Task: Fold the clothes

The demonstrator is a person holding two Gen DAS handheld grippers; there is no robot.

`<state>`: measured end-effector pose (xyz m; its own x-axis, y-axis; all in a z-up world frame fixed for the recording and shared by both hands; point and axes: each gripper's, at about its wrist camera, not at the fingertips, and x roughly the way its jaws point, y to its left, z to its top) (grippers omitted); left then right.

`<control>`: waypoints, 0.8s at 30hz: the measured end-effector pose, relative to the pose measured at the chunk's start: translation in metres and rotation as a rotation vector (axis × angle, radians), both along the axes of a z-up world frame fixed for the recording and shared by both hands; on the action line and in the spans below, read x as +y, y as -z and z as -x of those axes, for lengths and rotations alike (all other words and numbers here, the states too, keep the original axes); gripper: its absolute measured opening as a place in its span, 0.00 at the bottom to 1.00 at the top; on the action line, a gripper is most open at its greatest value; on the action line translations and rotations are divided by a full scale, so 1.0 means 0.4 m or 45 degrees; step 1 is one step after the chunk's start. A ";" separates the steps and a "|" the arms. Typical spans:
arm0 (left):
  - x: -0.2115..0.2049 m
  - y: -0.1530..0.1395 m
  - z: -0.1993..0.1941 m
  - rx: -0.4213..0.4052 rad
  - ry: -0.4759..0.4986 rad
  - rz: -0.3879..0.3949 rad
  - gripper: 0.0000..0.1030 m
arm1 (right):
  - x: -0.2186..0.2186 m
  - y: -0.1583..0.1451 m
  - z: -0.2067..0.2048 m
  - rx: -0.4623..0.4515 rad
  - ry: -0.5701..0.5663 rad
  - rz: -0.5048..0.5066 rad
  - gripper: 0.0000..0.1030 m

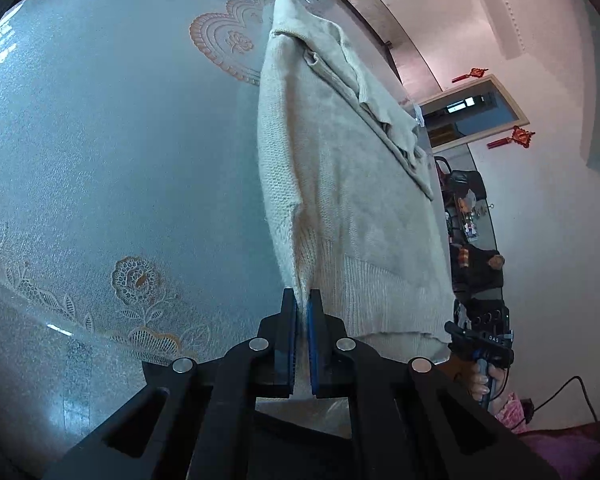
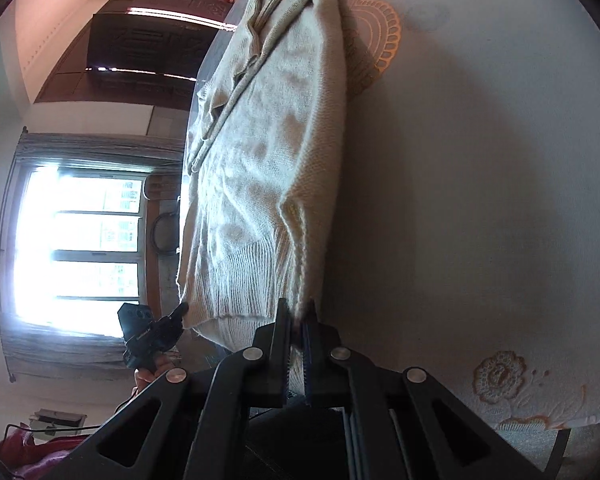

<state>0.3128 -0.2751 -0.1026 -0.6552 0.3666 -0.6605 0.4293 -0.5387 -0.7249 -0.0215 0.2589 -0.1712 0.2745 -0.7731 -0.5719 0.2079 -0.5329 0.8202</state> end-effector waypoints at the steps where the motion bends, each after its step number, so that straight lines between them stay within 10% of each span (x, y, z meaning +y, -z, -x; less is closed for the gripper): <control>1: 0.005 -0.002 -0.007 0.003 0.001 -0.010 0.04 | 0.006 -0.001 -0.003 -0.008 0.007 0.003 0.03; 11: 0.008 -0.076 -0.045 0.145 -0.022 -0.260 0.05 | 0.020 -0.043 -0.023 -0.194 -0.029 0.131 0.03; 18: -0.164 -0.200 0.166 0.364 -0.078 -0.284 0.05 | -0.103 -0.147 0.181 -0.167 0.081 0.317 0.03; 24: -0.335 -0.091 0.380 0.327 -0.254 -0.480 0.05 | -0.215 -0.091 0.427 -0.246 0.381 0.369 0.03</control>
<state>0.1608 -0.4092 -0.0660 -0.8613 0.3995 -0.3139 0.2792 -0.1441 -0.9494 -0.1922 0.1729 -0.1349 0.0952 -0.9550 -0.2809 -0.0914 -0.2894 0.9528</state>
